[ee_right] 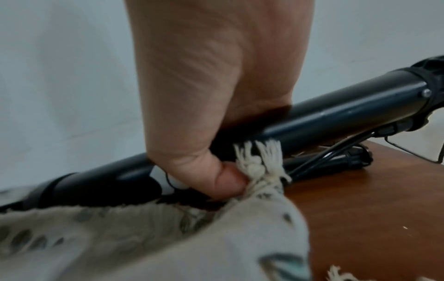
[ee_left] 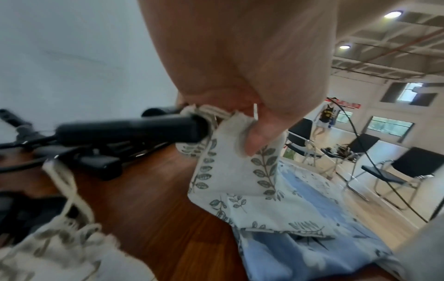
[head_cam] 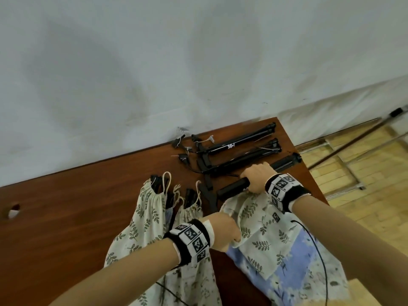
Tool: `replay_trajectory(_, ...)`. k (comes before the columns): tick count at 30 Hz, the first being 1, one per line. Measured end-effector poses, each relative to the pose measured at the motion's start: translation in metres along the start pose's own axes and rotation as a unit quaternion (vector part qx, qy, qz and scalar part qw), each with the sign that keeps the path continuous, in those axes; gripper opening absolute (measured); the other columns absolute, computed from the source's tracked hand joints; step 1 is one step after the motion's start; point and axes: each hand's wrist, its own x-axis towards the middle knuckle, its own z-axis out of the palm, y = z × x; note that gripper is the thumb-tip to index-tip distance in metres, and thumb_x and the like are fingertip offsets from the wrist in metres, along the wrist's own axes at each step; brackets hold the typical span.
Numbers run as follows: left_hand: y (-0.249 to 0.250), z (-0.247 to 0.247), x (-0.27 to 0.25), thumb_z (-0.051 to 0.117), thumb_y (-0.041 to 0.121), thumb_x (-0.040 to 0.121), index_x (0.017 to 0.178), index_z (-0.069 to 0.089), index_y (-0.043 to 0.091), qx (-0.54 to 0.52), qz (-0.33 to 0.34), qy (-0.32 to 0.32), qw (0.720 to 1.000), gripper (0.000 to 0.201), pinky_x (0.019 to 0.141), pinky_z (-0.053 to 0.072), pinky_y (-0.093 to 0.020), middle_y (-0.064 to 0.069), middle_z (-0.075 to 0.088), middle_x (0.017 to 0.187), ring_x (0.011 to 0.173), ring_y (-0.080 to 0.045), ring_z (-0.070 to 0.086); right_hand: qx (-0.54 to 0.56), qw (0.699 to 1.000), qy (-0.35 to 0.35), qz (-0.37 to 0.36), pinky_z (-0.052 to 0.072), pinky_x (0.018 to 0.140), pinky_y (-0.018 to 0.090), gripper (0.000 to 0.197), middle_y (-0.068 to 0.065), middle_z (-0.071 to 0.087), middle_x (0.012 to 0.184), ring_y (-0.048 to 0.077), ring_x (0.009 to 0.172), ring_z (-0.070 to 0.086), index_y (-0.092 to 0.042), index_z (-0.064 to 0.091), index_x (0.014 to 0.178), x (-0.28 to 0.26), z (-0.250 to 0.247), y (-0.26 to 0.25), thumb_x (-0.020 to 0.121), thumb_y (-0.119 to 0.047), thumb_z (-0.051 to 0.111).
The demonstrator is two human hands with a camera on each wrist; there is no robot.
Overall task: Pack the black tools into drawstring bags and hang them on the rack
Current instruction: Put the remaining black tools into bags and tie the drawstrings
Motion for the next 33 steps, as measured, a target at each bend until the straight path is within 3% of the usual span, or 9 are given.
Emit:
replay_trajectory(2,0.01,-0.005,-0.001,0.054,0.005,0.081,0.101,0.069,0.009,0.047,0.028,0.012,0.998,0.026,0.069,0.042,-0.032,-0.008,0.068,0.092,0.081,-0.027,0.059,0.022,0.999,0.026,-0.004,0.037,0.094,0.044,0.013,-0.003,0.065,0.093,0.024,0.093,0.06,-0.031,0.064,0.093,-0.011,-0.011,-0.003,0.086,-0.032,0.053)
replay_trajectory(6,0.025,-0.012,-0.011,0.058,0.01,0.081,0.081,0.07,0.017,0.183,0.056,-0.023,0.981,0.014,0.084,0.041,-0.029,0.003,0.064,0.073,0.073,-0.02,0.06,0.161,0.985,0.049,0.02,0.053,0.075,0.037,0.015,0.001,0.068,0.08,0.022,0.072,0.062,-0.033,0.063,0.086,-0.034,-0.028,-0.002,0.083,-0.02,0.057)
replay_trajectory(10,0.02,-0.013,-0.014,0.054,0.008,0.082,0.08,0.07,0.021,0.229,0.017,-0.021,0.973,0.02,0.086,0.045,-0.028,0.003,0.069,0.082,0.081,-0.021,0.064,0.376,0.923,0.083,0.016,0.046,0.056,0.027,0.021,0.008,0.059,0.057,0.021,0.053,0.056,-0.016,0.058,0.066,-0.068,-0.056,0.002,0.08,0.0,0.058)
replay_trajectory(14,0.022,-0.019,-0.018,0.048,0.001,0.088,0.096,0.069,0.006,0.177,-0.045,0.008,0.983,0.022,0.066,0.04,-0.032,-0.01,0.068,0.098,0.092,-0.031,0.063,0.502,0.853,0.142,-0.025,0.042,0.059,0.026,0.017,0.004,0.05,0.054,0.016,0.052,0.049,-0.003,0.047,0.061,-0.112,-0.095,-0.001,0.052,0.01,0.055)
replay_trajectory(16,0.022,-0.014,-0.016,0.047,0.003,0.091,0.11,0.065,0.003,0.151,-0.073,0.0,0.986,0.026,0.069,0.041,-0.032,-0.011,0.065,0.11,0.1,-0.031,0.061,0.53,0.83,0.171,-0.043,0.045,0.059,0.024,0.022,0.003,0.05,0.055,0.014,0.052,0.05,-0.002,0.048,0.065,-0.133,-0.112,-0.005,0.045,0.003,0.054)
replay_trajectory(19,0.018,-0.005,-0.008,0.047,0.008,0.093,0.13,0.054,0.01,0.104,-0.114,-0.02,0.988,0.038,0.087,0.052,-0.041,-0.011,0.058,0.128,0.113,-0.032,0.057,0.545,0.81,0.201,-0.084,0.046,0.058,0.022,0.021,0.006,0.049,0.057,0.014,0.052,0.049,-0.003,0.049,0.065,-0.162,-0.129,-0.016,0.045,0.002,0.054)
replay_trajectory(24,0.012,0.004,-0.005,0.041,0.023,0.099,0.135,0.045,0.008,-0.056,-0.165,0.032,0.984,0.039,0.08,0.046,-0.039,-0.017,0.055,0.127,0.111,-0.036,0.056,0.578,0.769,0.225,-0.156,0.041,0.053,0.024,0.017,0.007,0.045,0.056,0.018,0.051,0.042,-0.004,0.046,0.061,-0.196,-0.141,-0.034,0.049,0.006,0.053)
replay_trajectory(29,-0.003,0.017,0.001,0.037,0.036,0.1,0.141,0.033,0.005,-0.17,-0.201,0.066,0.963,0.051,0.097,0.042,-0.04,-0.019,0.046,0.138,0.12,-0.036,0.05,0.622,0.726,0.223,-0.19,0.033,0.06,0.032,0.023,0.007,0.041,0.057,0.02,0.052,0.035,-0.005,0.047,0.068,-0.222,-0.15,-0.04,0.049,0.009,0.048)
replay_trajectory(33,-0.017,0.02,0.003,0.034,0.042,0.1,0.146,0.025,0.007,-0.247,-0.229,0.103,0.936,0.059,0.097,0.043,-0.038,-0.018,0.047,0.139,0.12,-0.034,0.052,0.645,0.701,0.217,-0.216,0.038,0.058,0.031,0.025,0.008,0.037,0.058,0.019,0.048,0.035,-0.007,0.043,0.068,-0.239,-0.153,-0.044,0.049,0.01,0.044)
